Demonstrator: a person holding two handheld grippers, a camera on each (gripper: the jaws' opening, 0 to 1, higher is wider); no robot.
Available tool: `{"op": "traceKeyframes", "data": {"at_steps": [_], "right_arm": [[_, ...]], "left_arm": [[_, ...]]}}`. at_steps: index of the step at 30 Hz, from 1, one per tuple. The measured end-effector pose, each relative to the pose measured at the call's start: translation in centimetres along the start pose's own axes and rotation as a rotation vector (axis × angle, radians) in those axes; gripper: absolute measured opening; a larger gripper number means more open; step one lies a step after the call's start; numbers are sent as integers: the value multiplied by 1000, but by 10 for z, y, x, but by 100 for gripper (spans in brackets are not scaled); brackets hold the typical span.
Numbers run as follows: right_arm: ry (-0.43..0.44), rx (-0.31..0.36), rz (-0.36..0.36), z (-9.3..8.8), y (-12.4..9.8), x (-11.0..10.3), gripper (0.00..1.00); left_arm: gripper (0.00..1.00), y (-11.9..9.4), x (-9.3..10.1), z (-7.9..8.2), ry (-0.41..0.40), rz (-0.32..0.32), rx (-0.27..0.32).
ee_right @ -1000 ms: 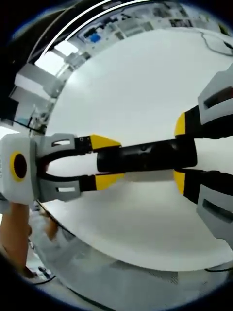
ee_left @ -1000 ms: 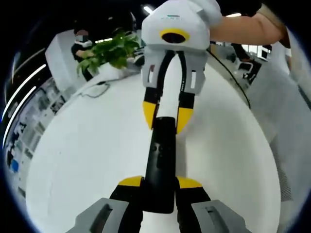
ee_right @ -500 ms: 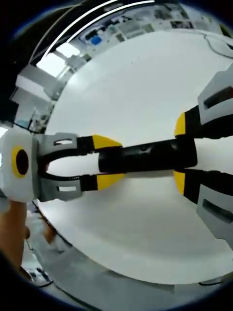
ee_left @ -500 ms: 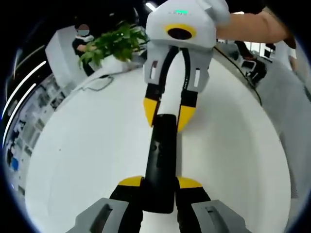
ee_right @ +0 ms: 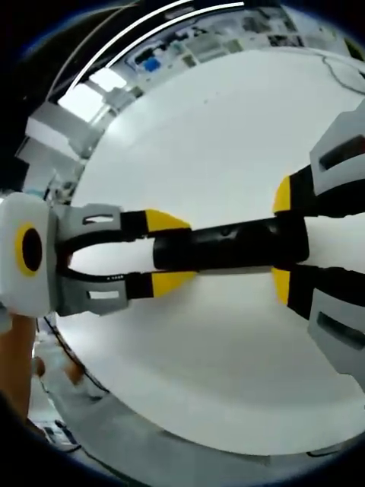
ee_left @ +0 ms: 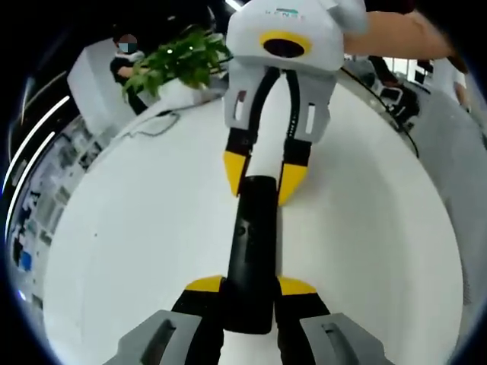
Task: Press the specified remote control buttons in sequence, fully releasing each button before pressing the next.
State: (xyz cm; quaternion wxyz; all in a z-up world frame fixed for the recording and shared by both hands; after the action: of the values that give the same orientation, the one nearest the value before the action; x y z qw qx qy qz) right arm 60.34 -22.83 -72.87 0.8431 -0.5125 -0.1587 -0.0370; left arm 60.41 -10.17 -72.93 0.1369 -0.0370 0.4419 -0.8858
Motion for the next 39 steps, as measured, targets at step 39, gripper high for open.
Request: {"op": "traceKeyframes", "data": {"at_steps": [39], "right_arm": [[152, 17, 201, -4, 8, 12, 22]], "left_arm": [[24, 5, -9, 0, -83, -125, -77]]}}
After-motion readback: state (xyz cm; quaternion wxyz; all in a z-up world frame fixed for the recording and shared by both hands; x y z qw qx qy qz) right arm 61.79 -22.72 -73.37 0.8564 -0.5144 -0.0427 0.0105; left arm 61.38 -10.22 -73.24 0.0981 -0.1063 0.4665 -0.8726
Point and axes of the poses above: the point that each gripper's makers call its tool centre point, and the gripper's own axes: y roughly forward along the fingers, x roughly to its right, z roughly out of its top, the point moved 6 cm from there along -y, roughly backward along the fingers, and after that the axes turned 11 degrees about -y, right-handed, at the moved point
